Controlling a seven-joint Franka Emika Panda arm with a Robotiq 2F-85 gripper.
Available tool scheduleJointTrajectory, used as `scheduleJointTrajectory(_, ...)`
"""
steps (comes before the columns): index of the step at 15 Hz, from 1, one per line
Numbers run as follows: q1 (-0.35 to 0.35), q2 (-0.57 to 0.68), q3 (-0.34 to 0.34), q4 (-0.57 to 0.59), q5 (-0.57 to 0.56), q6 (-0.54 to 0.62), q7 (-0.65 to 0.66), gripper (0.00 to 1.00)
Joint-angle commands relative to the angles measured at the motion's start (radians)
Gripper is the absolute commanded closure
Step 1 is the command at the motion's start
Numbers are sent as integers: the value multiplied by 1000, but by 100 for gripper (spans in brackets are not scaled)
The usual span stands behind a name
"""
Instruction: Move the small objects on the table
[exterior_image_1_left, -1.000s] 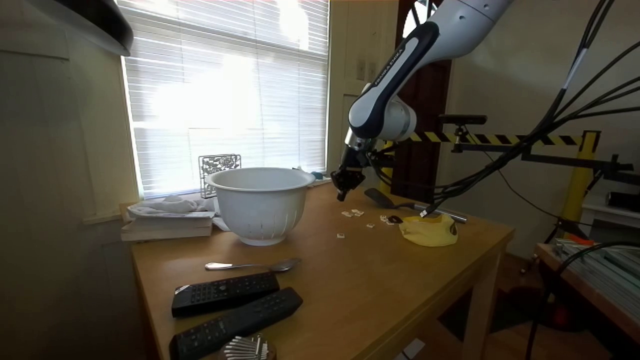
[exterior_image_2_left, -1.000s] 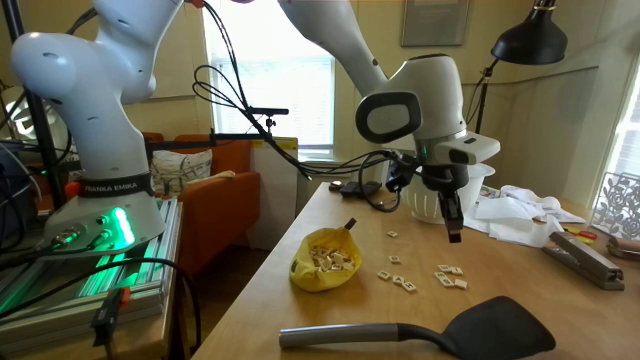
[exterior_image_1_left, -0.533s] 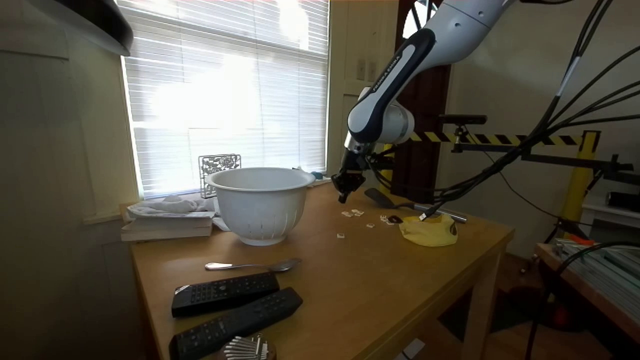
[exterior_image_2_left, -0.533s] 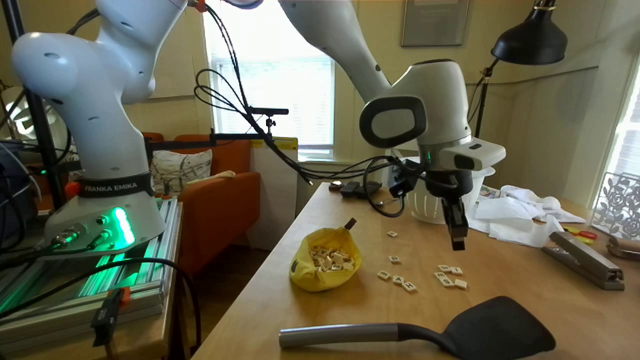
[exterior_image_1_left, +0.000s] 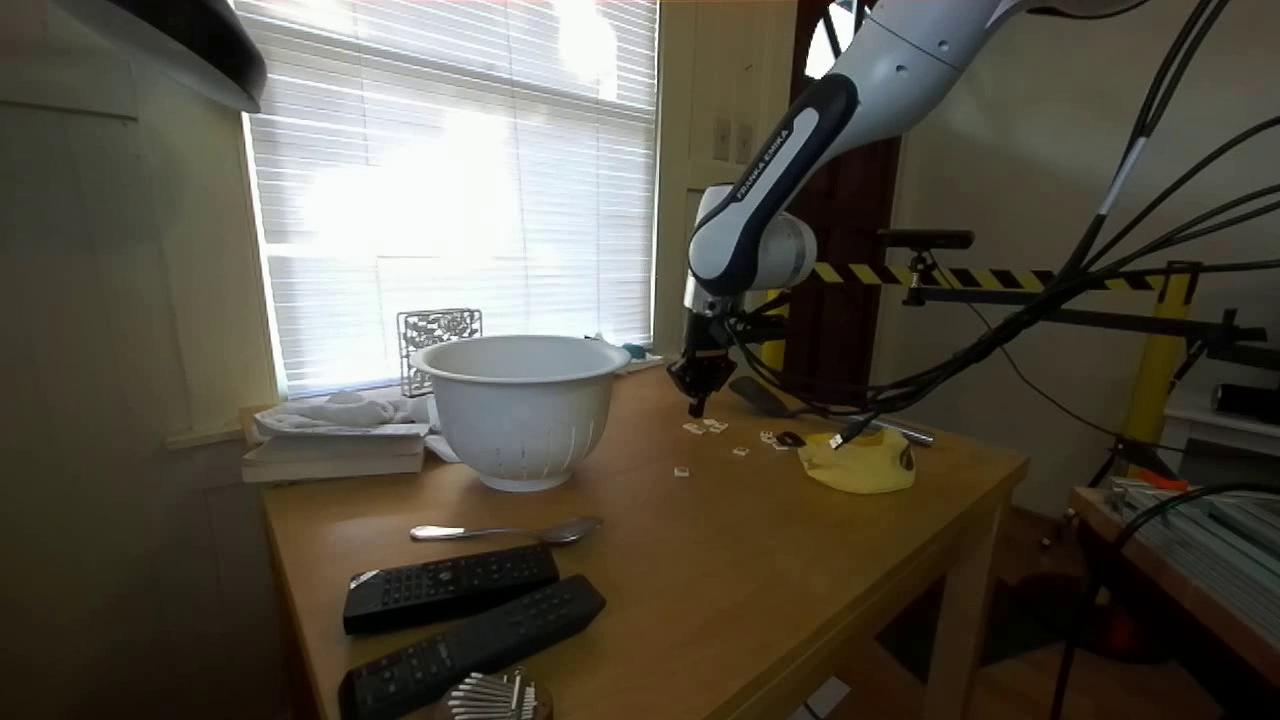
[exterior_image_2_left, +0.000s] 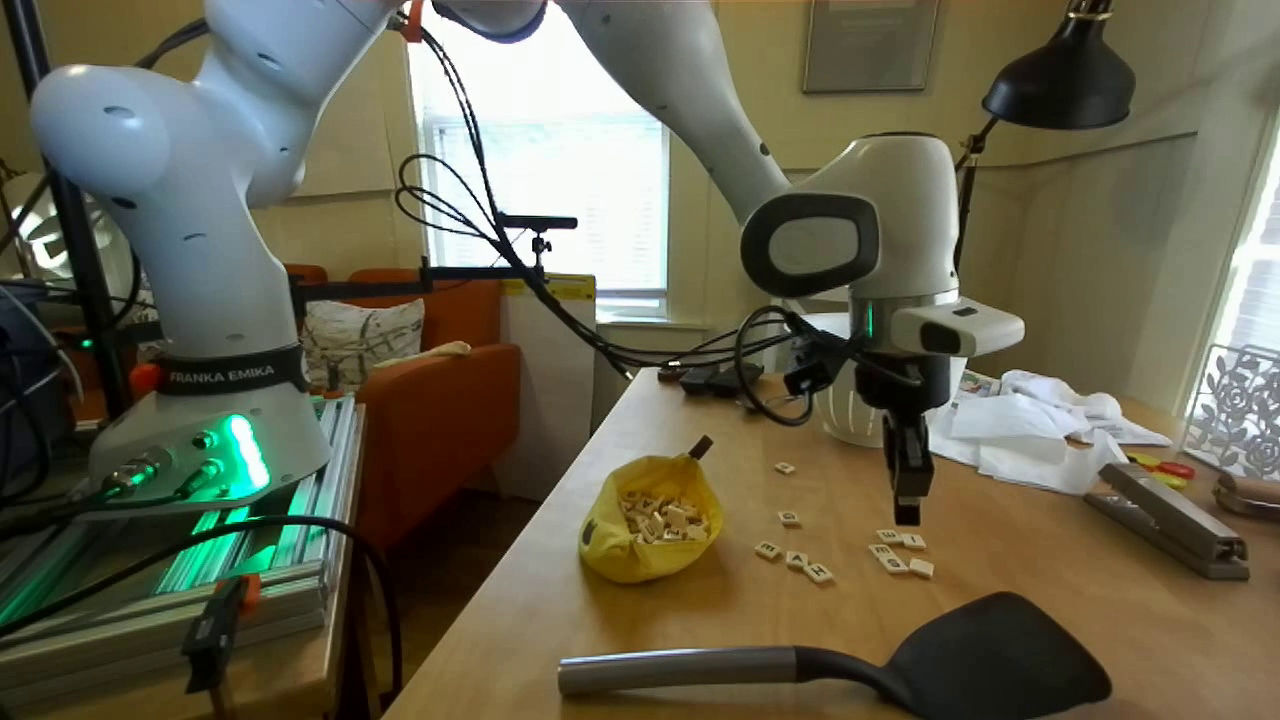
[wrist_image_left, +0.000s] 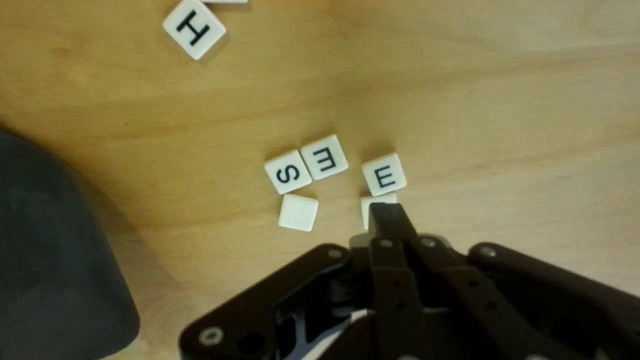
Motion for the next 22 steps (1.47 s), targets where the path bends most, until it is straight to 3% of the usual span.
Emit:
scheduleJointTrajectory(1,4,40,-8,61,-30,-63,44,100)
scheduleJointTrajectory(14,-6,112,-4,167,-23,-157,69,100)
scheduleJointTrajectory(22,-14,52,43,63,-21,-150,-36,100)
